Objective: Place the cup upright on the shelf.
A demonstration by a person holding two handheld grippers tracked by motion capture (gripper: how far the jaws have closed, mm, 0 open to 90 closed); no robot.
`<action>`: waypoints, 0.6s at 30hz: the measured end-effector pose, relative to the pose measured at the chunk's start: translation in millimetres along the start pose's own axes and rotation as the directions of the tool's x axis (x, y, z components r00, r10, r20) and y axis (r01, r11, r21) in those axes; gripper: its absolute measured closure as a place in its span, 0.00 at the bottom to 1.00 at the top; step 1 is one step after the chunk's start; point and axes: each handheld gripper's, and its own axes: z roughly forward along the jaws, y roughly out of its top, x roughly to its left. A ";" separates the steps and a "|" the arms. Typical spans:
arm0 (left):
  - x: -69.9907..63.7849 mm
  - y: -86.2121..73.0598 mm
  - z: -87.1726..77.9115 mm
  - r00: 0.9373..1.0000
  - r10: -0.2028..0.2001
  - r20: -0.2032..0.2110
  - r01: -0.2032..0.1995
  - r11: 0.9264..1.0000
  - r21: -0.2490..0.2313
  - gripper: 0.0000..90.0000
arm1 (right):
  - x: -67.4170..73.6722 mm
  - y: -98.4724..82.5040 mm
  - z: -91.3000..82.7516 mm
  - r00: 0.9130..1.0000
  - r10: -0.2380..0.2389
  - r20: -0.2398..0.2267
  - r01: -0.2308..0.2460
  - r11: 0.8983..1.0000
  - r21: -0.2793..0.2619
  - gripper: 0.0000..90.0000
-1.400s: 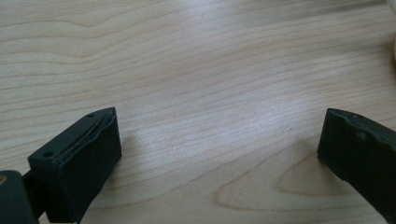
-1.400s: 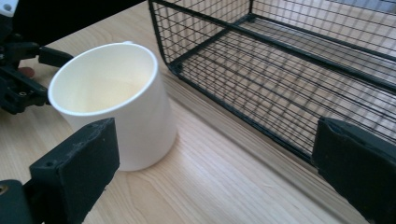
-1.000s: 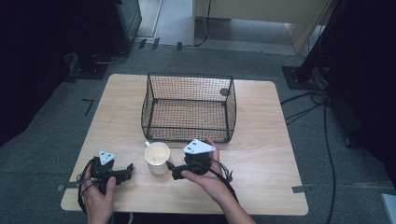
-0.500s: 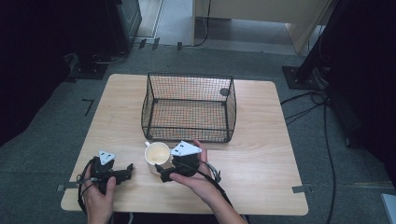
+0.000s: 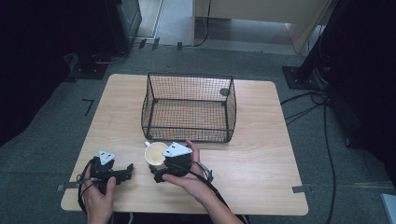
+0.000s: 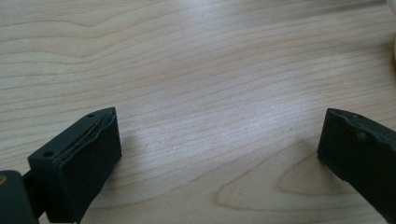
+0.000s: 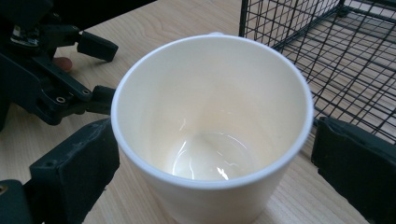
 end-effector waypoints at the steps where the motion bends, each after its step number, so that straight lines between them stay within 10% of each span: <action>1: 0.0 0.0 0.0 1.000 0.000 0.000 0.000 1.000 0.000 0.00 | 0.4 -0.6 1.9 1.000 -0.002 0.003 0.002 1.000 0.003 0.01; 18: 0.1 0.0 0.0 1.000 0.001 0.000 -0.001 1.000 0.000 0.00 | 5.7 -7.2 26.7 0.999 -0.023 0.042 0.023 1.000 -0.008 0.09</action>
